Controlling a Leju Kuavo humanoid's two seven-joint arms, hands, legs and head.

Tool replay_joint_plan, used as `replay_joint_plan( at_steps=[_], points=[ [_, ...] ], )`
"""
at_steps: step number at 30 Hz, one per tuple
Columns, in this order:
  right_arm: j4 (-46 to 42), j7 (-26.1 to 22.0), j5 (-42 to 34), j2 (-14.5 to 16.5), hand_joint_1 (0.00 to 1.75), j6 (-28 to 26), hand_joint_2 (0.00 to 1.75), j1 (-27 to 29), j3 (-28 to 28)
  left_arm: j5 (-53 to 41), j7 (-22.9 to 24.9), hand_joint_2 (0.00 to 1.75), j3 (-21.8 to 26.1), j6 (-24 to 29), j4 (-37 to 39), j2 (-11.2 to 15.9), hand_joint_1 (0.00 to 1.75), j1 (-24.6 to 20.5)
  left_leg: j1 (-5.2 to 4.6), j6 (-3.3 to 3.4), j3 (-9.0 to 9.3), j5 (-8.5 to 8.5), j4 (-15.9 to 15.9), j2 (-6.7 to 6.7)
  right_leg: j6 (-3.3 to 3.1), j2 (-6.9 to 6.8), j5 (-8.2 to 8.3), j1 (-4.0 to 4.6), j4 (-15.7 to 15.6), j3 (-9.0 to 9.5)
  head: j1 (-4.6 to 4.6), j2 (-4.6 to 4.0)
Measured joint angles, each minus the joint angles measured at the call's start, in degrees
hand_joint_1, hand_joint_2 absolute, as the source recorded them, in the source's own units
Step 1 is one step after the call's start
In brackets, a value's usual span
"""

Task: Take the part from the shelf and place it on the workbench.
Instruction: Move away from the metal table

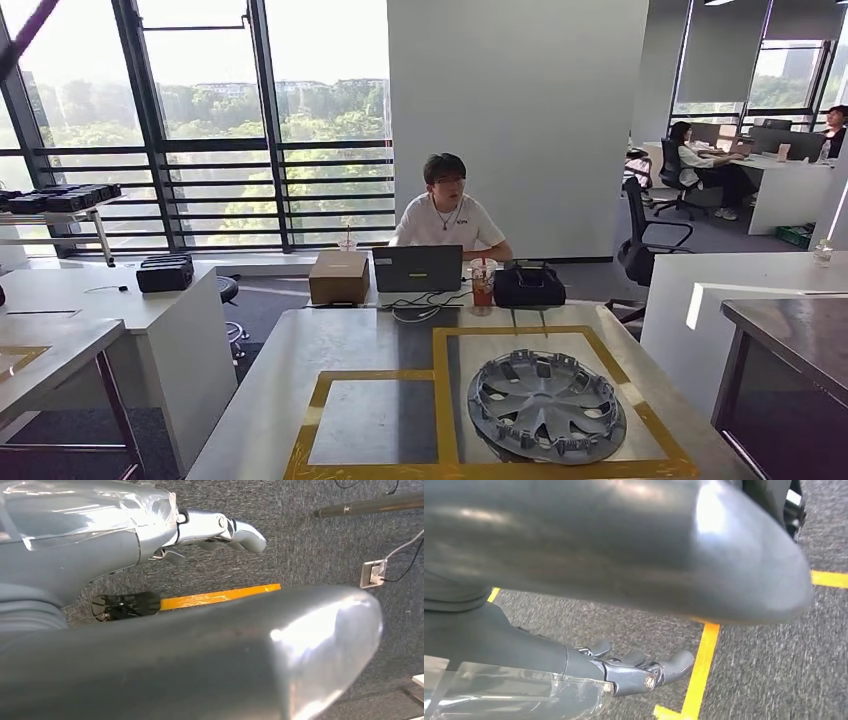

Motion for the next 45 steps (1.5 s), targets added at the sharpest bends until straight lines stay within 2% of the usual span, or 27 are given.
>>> replay_joint_plan(
  at_steps=[2, 5, 7, 9, 10, 11, 13, 14, 15, 17, 20, 22, 24, 25, 26, 27, 29, 31, 33, 34, 36, 39, 41, 42, 43, 44, 45],
  points=[
    [0.77, -0.38, -0.01, -0.25, 0.0, -0.52, 0.0, -0.15, 0.2, -0.04, -0.01, 0.0, 0.15, -0.08, -0.49, -0.09, 0.0, -0.04, -0.56, 0.72, 2.06, -0.47, -3.75, 0.02, 0.73, -0.06, 0.85, -0.2, -0.12, -0.18, 0.0, 0.01],
    [2.06, -1.14, 0.01, -0.91, 0.0, -1.33, 0.0, -0.26, 0.39, -0.17, 0.0, 0.0, 0.5, -0.15, -0.97, -0.38, 0.0, -0.09, -0.65, 1.56, 1.12, 1.35, -5.11, 0.22, 1.54, -0.04, 0.95, -0.29, 0.28, -0.87, -0.17, -0.03],
    [3.08, -1.75, -0.01, -1.57, 0.0, -1.7, 0.87, -0.32, 0.49, -0.22, 0.01, 0.0, 0.56, -0.27, -1.11, -0.68, 0.0, -0.1, -0.35, 2.05, 0.04, 2.85, -6.01, 0.36, 1.18, 0.03, -2.69, -0.25, 4.26, -2.62, -0.02, -0.05],
    [4.43, -2.3, -0.14, -2.52, 0.0, -1.99, 1.75, -0.41, 0.53, -0.3, 0.08, 0.0, 0.79, -0.64, -1.2, -1.01, 0.0, -0.04, -0.42, 2.19, -1.45, 3.95, -6.06, 0.38, 1.12, 0.07, -7.03, -0.42, 11.5, -4.82, 0.12, -0.03],
    [5.23, -2.31, -0.42, -3.06, 0.0, -2.09, 1.31, -0.45, 0.46, -0.48, 0.1, 0.0, 1.03, -0.87, -1.24, -1.14, 0.0, -0.03, -0.43, 2.12, -2.16, 4.46, -6.0, 0.45, 1.51, 0.07, -7.86, -0.53, 14.54, -5.36, 0.15, -0.03],
    [6.13, -2.09, -0.83, -3.53, 0.0, -2.14, 0.87, -0.54, 0.25, -0.73, 0.13, 0.0, 1.29, -1.06, -1.27, -1.26, 0.0, -0.06, -0.41, 2.0, -2.83, 4.94, -5.89, 0.53, 2.12, 0.07, -7.54, -0.68, 15.98, -5.11, 0.19, -0.02],
    [7.77, -1.14, -1.94, -4.47, 0.0, -2.15, 0.0, -0.85, -0.58, -1.36, 0.12, 0.0, 1.77, -1.21, -1.3, -1.47, 0.0, -0.11, -0.24, 1.64, -4.07, 5.66, -5.37, 0.89, 3.51, -0.18, -4.88, -1.06, 12.14, -1.3, 0.24, -0.02],
    [8.55, -0.68, -2.34, -4.78, 0.0, -2.16, 0.0, -1.16, -1.1, -1.63, 0.11, 0.0, 1.93, -1.21, -1.33, -1.53, 0.0, -0.12, -0.22, 1.4, -4.59, 5.83, -4.87, 1.14, 3.96, -0.83, -4.19, -1.2, 7.7, 1.68, 0.29, -0.02],
    [9.23, -0.32, -2.66, -5.21, 0.0, -2.21, 0.0, -1.54, -1.59, -1.81, 0.09, 0.0, 2.12, -1.19, -1.35, -1.59, 0.0, -0.11, -0.24, 1.12, -5.08, 5.94, -4.2, 1.48, 3.88, -1.37, -3.96, -1.11, 3.48, 4.37, 0.29, -0.02],
    [10.54, 0.07, -2.93, -5.69, 0.0, -2.37, 0.0, -2.19, -2.52, -1.97, 0.04, 0.0, 2.42, -1.08, -1.4, -1.63, 0.0, -0.12, -0.39, 0.56, -5.65, 6.05, -3.06, 2.19, 2.98, -1.94, -4.79, -0.79, -0.96, 6.47, 0.26, -0.01],
    [11.98, 0.43, -2.99, -6.21, 0.0, -2.62, 0.0, -2.24, -3.82, -1.96, 0.01, 0.0, 2.56, -0.75, -1.4, -1.65, 0.0, -0.26, -0.14, -0.22, -6.18, 5.55, -1.92, 2.57, 1.25, -0.88, -4.65, -0.85, -0.87, 5.58, 0.14, -0.02],
    [12.68, 0.68, -2.98, -6.4, 0.0, -2.69, 0.0, -2.18, -4.51, -1.96, 0.01, 0.0, 2.56, -0.33, -1.38, -1.64, 0.0, -0.26, 0.18, -0.83, -7.75, 2.23, 2.16, 1.45, 0.29, -0.29, -4.08, -1.03, -0.92, 5.08, 0.07, -0.02],
    [13.34, 0.85, -2.98, -6.58, 0.0, -2.89, 0.0, -2.18, -5.19, -1.95, 0.01, 0.0, 2.56, -0.02, -1.28, -1.62, 0.0, -0.25, 0.32, -1.16, -10.62, -2.41, 9.87, 0.6, -0.2, 0.41, -3.56, -0.8, -0.88, 4.44, 0.0, -0.02],
    [13.65, 0.89, -2.98, -6.65, 0.0, -3.05, 0.0, -2.15, -5.52, -1.95, 0.01, 0.0, 2.56, 0.06, -1.21, -1.6, 0.0, -0.25, 0.34, -1.18, -11.67, -3.67, 13.03, 0.52, -0.27, 0.83, -3.35, -0.66, -0.85, 4.18, -0.02, -0.02],
    [13.92, 0.91, -2.97, -6.71, 0.0, -3.2, 0.0, -2.11, -5.85, -1.94, 0.01, 0.0, 2.56, 0.15, -1.09, -1.58, 0.0, -0.25, 0.34, -1.08, -11.86, -3.79, 14.4, 0.45, -0.26, 1.31, -3.18, -0.51, -0.82, 4.01, -0.04, -0.02],
    [14.14, 0.92, -2.94, -6.76, 0.0, -3.33, 0.0, -2.08, -6.14, -1.93, 0.01, 0.0, 2.56, 0.26, -0.96, -1.57, 0.0, -0.25, 0.31, -0.84, -10.99, -2.78, 13.51, 0.27, -0.23, 1.84, -3.06, -0.34, -0.8, 3.94, -0.05, -0.02],
    [14.49, 0.92, -2.86, -6.76, 0.0, -3.47, 0.0, -2.16, -6.56, -1.9, 0.01, 0.0, 2.57, 0.64, -0.7, -1.46, 0.0, -0.24, 0.12, 0.31, -6.72, 0.99, 6.24, -1.36, -0.21, 3.02, -2.89, -0.1, -0.79, 4.06, -0.08, -0.02],
    [14.83, 0.91, -2.8, -6.63, 0.0, -3.52, 0.0, -2.46, -6.8, -1.85, 0.01, 0.0, 2.61, 0.97, -0.46, -1.22, 0.0, -0.19, -0.04, 1.6, -3.08, 2.99, -0.32, -3.8, 0.07, 4.16, -2.61, -0.05, -0.79, 3.9, -0.05, -0.01],
    [15.08, 0.89, -2.76, -6.6, 0.0, -3.56, 0.0, -2.72, -6.98, -1.86, 0.01, 0.0, 2.72, 1.13, -0.26, -1.01, 0.0, -0.18, -0.28, 2.03, -2.26, 2.99, -2.06, -4.34, 0.75, 5.35, -2.18, -0.41, -0.82, 3.35, -0.11, 0.01],
    [15.12, 0.87, -2.72, -6.67, 0.0, -3.57, 0.0, -2.75, -7.1, -1.86, -0.01, 0.0, 2.77, 1.16, -0.22, -0.93, 0.0, -0.25, -0.4, 2.07, -2.14, 3.12, -2.74, -3.71, 1.11, 5.99, -1.98, -0.55, -0.89, 3.15, -0.21, 0.02],
    [15.18, 0.8, -2.62, -6.67, 0.0, -3.57, 0.0, -2.7, -7.4, -1.92, -0.02, 0.0, 2.78, 1.08, -0.19, -0.83, 0.0, -0.49, -0.22, 2.06, -1.68, 3.57, -4.32, -2.15, 1.39, 4.97, -2.59, -0.45, 0.4, 2.05, -0.17, 0.02],
    [15.23, 0.68, -2.56, -6.83, 0.0, -3.57, 0.0, -3.05, -7.77, -2.06, 0.0, 0.0, 2.8, 0.9, -0.09, -0.84, 0.0, -0.53, 0.0, 2.03, -1.55, 3.96, -5.45, 0.21, 1.37, 1.38, -6.87, -0.52, 10.03, -3.19, 0.1, 0.02],
    [15.23, 0.65, -2.55, -6.91, 0.0, -3.57, 0.0, -3.08, -8.02, -2.14, 0.02, 0.0, 2.81, 0.89, 0.03, -0.83, 0.0, -0.52, -0.02, 1.96, -1.69, 3.92, -5.36, 1.78, 2.03, 0.78, -8.38, -0.83, 15.67, -6.07, 0.13, 0.02],
    [15.23, 0.65, -2.53, -6.91, 0.0, -3.56, 0.0, -2.98, -8.16, -2.17, 0.02, 0.0, 2.82, 0.89, 0.07, -0.83, 0.0, -0.55, 0.02, 1.85, -1.72, 3.86, -5.25, 2.47, 2.64, 0.57, -7.79, -1.01, 15.33, -5.85, 0.14, 0.02],
    [15.23, 0.67, -2.5, -6.91, 0.0, -3.53, 0.0, -2.89, -8.32, -2.25, 0.02, 0.0, 2.82, 0.89, 0.11, -0.83, 0.0, -0.58, 0.1, 1.65, -1.74, 3.73, -5.02, 3.09, 3.33, 0.14, -6.43, -1.19, 12.59, -4.38, 0.17, 0.02],
    [15.22, 0.69, -2.44, -6.9, 0.0, -3.49, 0.0, -2.86, -8.48, -2.41, 0.02, 0.0, 2.84, 0.92, 0.14, -0.83, 0.0, -0.62, 0.17, 1.33, -1.78, 3.52, -4.64, 3.67, 3.97, -0.77, -4.8, -1.37, 8.31, -2.05, 0.19, 0.02],
    [15.19, 0.73, -2.33, -6.82, 0.0, -3.4, 0.0, -2.93, -8.63, -2.63, 0.02, 0.0, 2.89, 1.01, 0.14, -0.78, 0.0, -0.65, 0.1, 0.9, -1.89, 3.2, -4.14, 4.22, 4.16, -1.81, -3.52, -1.41, 4.56, -0.08, 0.22, 0.02]
  ],
)
